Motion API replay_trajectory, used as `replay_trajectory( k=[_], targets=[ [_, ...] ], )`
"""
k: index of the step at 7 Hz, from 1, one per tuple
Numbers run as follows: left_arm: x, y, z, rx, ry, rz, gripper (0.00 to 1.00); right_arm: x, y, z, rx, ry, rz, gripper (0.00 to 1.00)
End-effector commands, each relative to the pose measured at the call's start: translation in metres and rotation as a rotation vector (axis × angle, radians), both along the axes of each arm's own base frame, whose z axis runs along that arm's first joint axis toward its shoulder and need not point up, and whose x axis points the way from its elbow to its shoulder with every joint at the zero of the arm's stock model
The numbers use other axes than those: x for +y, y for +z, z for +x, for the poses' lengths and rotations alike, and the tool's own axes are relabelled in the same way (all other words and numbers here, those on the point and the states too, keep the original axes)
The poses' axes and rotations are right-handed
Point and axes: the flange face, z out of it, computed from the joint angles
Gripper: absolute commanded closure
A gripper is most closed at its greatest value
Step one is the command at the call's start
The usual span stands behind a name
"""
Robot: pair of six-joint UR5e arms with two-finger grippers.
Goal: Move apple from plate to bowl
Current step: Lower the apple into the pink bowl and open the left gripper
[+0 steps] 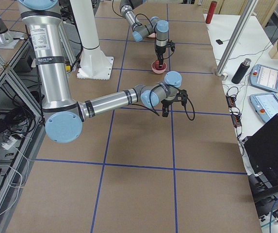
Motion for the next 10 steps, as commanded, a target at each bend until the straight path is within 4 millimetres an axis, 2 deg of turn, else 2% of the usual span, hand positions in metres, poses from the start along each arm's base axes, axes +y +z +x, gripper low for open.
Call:
replay_trajectory(
  k=[1, 3, 5, 6, 7, 8, 9, 10],
  targets=[
    [0.001, 0.002, 0.003, 0.007, 0.005, 0.012, 0.34, 0.0, -0.001, -0.001, -0.001, -0.001, 0.002, 0.0],
    [0.001, 0.002, 0.003, 0.005, 0.007, 0.015, 0.03, 0.0, 0.0, -0.001, 0.001, -0.001, 0.001, 0.0],
    [0.0, -0.001, 0.0, 0.009, 0.004, 0.018, 0.03, 0.0, 0.0, -0.001, 0.001, -0.001, 0.001, 0.0],
    [0.001, -0.01, -0.008, 0.025, -0.001, 0.027, 0.03, 0.0, 0.0, -0.001, 0.001, -0.001, 0.001, 0.0],
    [-0.004, -0.015, -0.035, 0.046, -0.02, 0.035, 0.03, -0.001, -0.001, 0.0, 0.002, 0.002, 0.003, 0.0],
    [0.016, 0.016, -0.091, 0.062, -0.022, 0.028, 0.03, -0.004, 0.0, 0.013, 0.003, 0.019, 0.008, 0.0],
    [0.042, 0.053, -0.167, 0.073, 0.006, 0.059, 0.03, -0.008, 0.008, 0.04, 0.01, 0.015, 0.061, 0.0],
    [0.051, 0.089, -0.233, 0.017, 0.063, 0.142, 0.03, -0.009, 0.026, 0.065, 0.028, 0.004, 0.105, 0.0]
  ],
)
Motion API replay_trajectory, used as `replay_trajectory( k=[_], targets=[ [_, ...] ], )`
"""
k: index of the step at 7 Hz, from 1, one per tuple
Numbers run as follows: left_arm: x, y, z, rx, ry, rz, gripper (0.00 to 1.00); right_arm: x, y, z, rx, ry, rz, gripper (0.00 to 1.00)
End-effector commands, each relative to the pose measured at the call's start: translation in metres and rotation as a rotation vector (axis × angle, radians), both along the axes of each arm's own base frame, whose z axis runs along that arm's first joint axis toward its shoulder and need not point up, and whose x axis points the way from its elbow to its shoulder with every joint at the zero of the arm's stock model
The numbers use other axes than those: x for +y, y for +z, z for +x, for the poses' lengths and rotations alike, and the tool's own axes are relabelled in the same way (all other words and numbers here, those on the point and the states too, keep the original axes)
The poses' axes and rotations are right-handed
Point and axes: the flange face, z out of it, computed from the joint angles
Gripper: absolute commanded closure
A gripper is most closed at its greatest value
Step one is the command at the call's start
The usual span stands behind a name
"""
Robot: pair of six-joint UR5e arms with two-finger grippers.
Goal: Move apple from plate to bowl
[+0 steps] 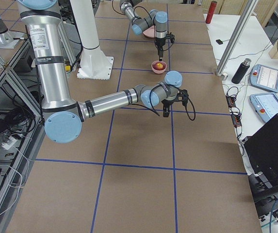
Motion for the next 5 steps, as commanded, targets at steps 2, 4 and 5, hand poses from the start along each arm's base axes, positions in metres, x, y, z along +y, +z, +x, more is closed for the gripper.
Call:
replay_trajectory(
  k=[2, 4, 5],
  targets=[
    [0.01, 0.142, -0.216, -0.152, 0.164, 0.204, 0.03, -0.012, 0.048, 0.08, 0.056, -0.012, 0.082, 0.0],
    [0.001, 0.244, -0.341, -0.224, 0.263, 0.285, 0.03, -0.009, 0.046, 0.084, 0.06, -0.006, 0.074, 0.0],
    [-0.01, 0.265, -0.362, -0.24, 0.234, 0.245, 0.03, -0.013, 0.055, 0.085, 0.106, 0.006, 0.074, 0.0]
  ],
)
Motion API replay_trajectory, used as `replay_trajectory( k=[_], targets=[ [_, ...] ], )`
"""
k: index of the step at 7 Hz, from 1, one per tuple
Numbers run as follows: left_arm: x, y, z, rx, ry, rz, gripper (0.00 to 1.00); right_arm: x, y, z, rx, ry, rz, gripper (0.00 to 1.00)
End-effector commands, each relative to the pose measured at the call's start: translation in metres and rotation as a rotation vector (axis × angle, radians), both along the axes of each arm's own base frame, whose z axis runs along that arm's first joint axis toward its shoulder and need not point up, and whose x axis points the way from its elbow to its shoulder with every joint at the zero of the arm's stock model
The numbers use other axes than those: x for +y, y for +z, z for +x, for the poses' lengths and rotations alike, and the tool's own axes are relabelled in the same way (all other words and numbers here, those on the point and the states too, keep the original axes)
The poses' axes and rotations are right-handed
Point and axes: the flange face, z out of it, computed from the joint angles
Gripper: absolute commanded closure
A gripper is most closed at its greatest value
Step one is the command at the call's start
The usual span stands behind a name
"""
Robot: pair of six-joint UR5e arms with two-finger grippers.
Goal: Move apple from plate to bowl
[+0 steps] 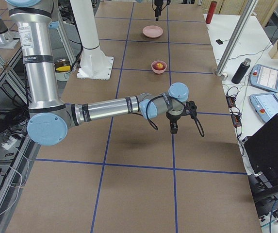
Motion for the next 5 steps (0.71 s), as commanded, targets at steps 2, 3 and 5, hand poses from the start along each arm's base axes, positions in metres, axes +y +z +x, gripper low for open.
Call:
replay_trajectory(
  k=[2, 3, 5],
  targets=[
    [-0.003, 0.072, -0.127, -0.028, -0.011, 0.044, 0.03, -0.003, 0.012, 0.012, 0.069, 0.037, -0.018, 0.0],
    [0.014, 0.079, -0.147, 0.05, -0.006, 0.032, 0.03, -0.004, 0.01, 0.011, 0.069, 0.039, -0.02, 0.0],
    [0.024, 0.092, -0.155, 0.066, -0.018, -0.002, 0.03, 0.01, 0.002, 0.014, 0.055, 0.035, -0.008, 0.0]
  ],
)
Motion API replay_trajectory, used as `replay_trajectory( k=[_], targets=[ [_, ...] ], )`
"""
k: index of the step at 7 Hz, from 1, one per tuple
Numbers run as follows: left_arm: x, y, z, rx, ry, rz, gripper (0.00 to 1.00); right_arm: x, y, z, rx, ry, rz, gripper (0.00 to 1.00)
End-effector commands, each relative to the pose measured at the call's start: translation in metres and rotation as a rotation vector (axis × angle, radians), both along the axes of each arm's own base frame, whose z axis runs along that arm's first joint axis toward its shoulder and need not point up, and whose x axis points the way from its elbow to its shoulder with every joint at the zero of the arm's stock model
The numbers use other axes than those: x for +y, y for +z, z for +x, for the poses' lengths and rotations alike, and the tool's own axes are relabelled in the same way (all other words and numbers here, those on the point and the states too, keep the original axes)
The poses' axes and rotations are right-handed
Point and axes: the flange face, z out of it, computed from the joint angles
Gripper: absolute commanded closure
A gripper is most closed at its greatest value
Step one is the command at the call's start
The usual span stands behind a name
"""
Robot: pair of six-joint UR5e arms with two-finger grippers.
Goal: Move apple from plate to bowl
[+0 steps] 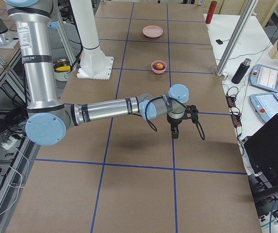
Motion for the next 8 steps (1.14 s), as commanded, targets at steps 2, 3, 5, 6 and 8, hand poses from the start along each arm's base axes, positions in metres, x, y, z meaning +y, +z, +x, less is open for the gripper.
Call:
replay_trajectory(
  k=[2, 3, 5, 6, 8],
  targets=[
    [-0.001, 0.027, -0.014, -0.006, 0.011, -0.013, 0.03, 0.017, 0.001, 0.004, -0.016, -0.009, 0.003, 0.0],
    [0.001, 0.038, -0.016, -0.005, 0.007, -0.029, 0.03, 0.027, 0.004, 0.007, -0.012, -0.003, 0.001, 0.0],
    [0.002, 0.039, -0.017, -0.007, -0.004, -0.039, 0.02, 0.038, 0.007, 0.025, 0.008, 0.026, 0.002, 0.0],
    [-0.005, 0.036, -0.017, -0.018, -0.003, -0.026, 0.02, 0.036, 0.005, 0.025, 0.016, 0.03, 0.013, 0.0],
    [0.003, 0.04, -0.019, -0.013, -0.006, -0.036, 0.02, 0.033, -0.004, 0.026, 0.028, 0.036, 0.04, 0.0]
  ],
)
